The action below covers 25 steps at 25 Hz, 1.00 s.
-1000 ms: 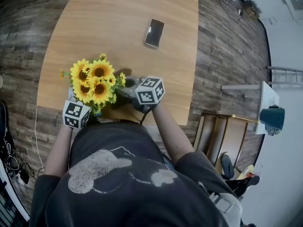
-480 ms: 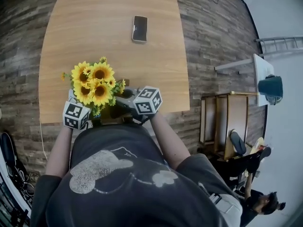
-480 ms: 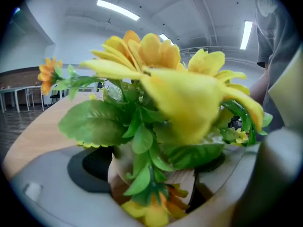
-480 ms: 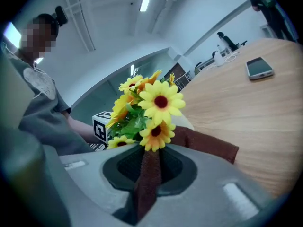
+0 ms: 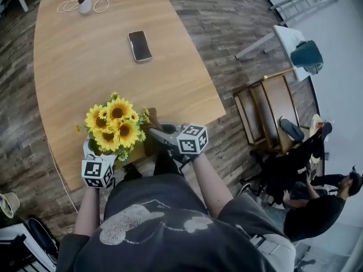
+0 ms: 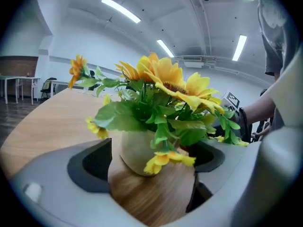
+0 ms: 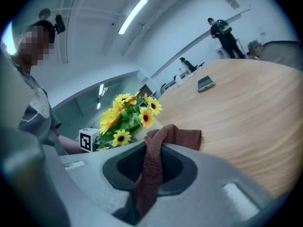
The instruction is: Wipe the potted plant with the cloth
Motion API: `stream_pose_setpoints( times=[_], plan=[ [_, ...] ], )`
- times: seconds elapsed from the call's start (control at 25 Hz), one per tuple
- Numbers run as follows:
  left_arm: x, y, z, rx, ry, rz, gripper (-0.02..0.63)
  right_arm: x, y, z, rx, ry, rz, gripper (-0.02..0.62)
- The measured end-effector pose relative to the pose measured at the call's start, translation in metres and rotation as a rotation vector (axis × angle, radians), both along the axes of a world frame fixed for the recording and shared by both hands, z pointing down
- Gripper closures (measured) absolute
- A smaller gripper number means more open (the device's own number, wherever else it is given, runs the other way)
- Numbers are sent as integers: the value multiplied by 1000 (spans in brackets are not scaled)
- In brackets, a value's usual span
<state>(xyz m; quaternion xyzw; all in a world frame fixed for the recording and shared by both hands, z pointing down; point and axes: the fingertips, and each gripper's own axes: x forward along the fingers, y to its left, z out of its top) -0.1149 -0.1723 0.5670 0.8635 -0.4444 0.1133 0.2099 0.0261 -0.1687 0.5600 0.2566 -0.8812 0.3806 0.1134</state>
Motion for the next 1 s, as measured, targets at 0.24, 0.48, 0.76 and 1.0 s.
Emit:
stream_pose_setpoints(
  times=[0.24, 0.48, 0.76, 1.0],
  plan=[
    [-13, 13, -9, 56, -34, 51, 101, 40, 5, -6, 36, -1, 243, 549],
    [-32, 29, -23, 77, -29, -42, 207, 54, 6, -22, 87, -54, 354, 549],
    [-35, 63, -36, 91, -52, -157, 296, 72, 39, -46, 170, -127, 394, 551],
    [-12, 107, -62, 132, -38, -191, 364, 82, 105, -49, 180, -123, 354, 549]
  ],
)
